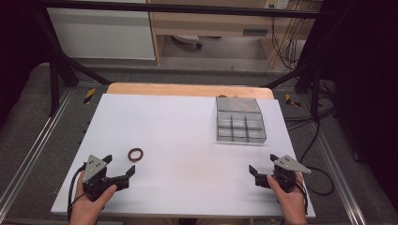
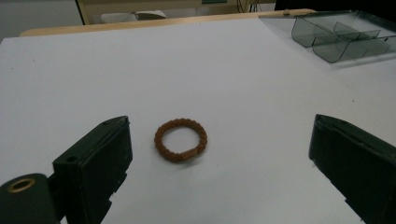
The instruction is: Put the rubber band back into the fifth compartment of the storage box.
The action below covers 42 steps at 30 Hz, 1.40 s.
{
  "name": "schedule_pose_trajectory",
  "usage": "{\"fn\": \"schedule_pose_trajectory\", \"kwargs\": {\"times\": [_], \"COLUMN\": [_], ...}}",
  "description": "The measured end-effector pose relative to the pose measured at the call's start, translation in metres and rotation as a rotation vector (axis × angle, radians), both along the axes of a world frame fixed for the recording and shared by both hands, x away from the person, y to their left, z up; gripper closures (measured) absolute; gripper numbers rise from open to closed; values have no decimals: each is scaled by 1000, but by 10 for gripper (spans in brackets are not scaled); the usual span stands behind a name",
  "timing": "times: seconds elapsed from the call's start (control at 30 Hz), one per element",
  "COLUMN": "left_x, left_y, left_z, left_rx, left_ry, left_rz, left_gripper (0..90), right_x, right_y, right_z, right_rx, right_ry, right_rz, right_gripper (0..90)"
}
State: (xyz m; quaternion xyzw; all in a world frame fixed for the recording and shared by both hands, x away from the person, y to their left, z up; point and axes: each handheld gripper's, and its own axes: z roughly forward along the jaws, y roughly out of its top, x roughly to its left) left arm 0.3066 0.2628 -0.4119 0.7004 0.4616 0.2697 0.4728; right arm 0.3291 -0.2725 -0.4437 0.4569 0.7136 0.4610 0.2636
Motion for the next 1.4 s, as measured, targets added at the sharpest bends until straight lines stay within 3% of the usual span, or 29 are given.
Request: {"fn": "schedule_pose_trajectory", "kwargs": {"times": [0.2, 0.4, 0.63, 0.87, 0.97, 1.03, 1.1, 1.4], "left_x": [11, 28, 44, 52, 55, 58, 61, 74], "left_y": [-1, -6, -10, -7, -12, -15, -18, -27], "left_z": [-1, -2, -8, -17, -20, -21, -23, -34], "left_rx": [2, -7, -1, 24, 61, 65, 82, 116], "left_ry": [19, 19, 31, 94, 121, 133, 141, 183], "left_rz": [-6, -38, -40, -22, -26, -30, -28, -32], "left_gripper": [49, 52, 76, 126, 214, 219, 305, 488], "right_x": [-2, -1, 0, 1, 1, 0, 0, 1], "right_y": [0, 1, 5, 7, 8, 8, 8, 9], "right_z": [1, 0, -1, -2, -1, -1, 0, -1], "right_rx": [3, -1, -11, -18, -23, -22, -24, -22], "right_ry": [-12, -2, 8, 20, 20, 20, 17, 20], "right_rz": [-7, 0, 11, 18, 23, 24, 27, 34], "right_gripper": [41, 41, 41, 41, 41, 41, 41, 43]}}
